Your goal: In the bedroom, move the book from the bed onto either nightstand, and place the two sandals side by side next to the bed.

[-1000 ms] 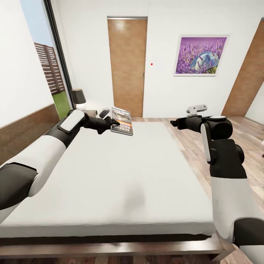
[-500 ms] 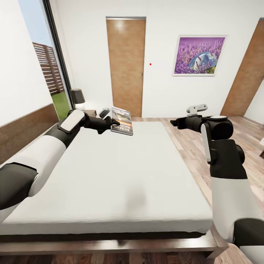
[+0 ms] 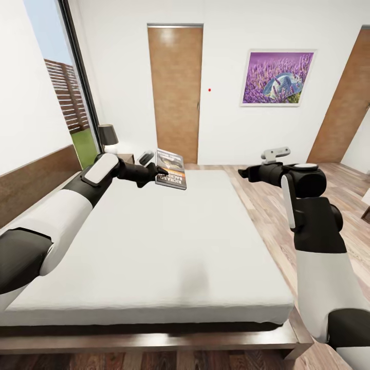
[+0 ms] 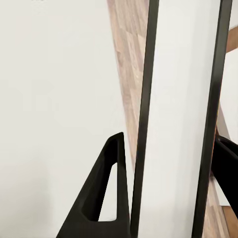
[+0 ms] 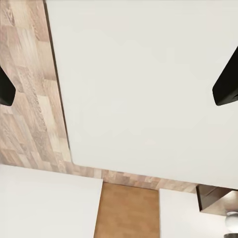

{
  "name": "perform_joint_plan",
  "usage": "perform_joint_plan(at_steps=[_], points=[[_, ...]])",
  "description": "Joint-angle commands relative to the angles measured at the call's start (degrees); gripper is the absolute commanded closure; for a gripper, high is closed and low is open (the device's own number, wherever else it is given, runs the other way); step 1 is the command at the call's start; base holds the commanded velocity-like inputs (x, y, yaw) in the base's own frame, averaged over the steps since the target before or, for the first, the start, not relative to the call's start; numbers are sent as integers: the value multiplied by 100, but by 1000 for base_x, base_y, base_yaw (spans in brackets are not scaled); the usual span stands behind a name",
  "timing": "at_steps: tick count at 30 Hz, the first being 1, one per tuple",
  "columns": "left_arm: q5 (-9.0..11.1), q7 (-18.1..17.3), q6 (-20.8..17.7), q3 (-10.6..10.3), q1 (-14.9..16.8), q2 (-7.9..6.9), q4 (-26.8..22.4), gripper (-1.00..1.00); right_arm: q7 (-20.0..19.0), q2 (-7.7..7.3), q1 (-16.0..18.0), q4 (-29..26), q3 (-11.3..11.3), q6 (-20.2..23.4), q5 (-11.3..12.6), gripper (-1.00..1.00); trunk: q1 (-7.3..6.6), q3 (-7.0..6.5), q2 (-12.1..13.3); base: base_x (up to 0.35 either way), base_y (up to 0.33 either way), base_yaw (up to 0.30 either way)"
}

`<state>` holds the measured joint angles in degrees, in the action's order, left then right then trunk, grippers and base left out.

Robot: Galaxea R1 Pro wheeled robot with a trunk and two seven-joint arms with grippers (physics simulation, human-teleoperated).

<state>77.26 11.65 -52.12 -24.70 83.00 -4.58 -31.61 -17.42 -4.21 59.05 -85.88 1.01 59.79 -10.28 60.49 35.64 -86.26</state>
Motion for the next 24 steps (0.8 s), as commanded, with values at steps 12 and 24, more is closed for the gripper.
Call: perform_joint_plan(at_steps=[12, 24], points=[[61, 54, 14, -35, 6, 1, -49, 100, -45, -12, -36, -60, -7, 21, -64, -100, 0, 7, -3, -3, -6, 0], [75, 245, 2, -35, -61, 15, -251, 100, -43, -18, -49, -84, -5, 21, -66, -100, 0, 63, -3, 0, -1, 47]])
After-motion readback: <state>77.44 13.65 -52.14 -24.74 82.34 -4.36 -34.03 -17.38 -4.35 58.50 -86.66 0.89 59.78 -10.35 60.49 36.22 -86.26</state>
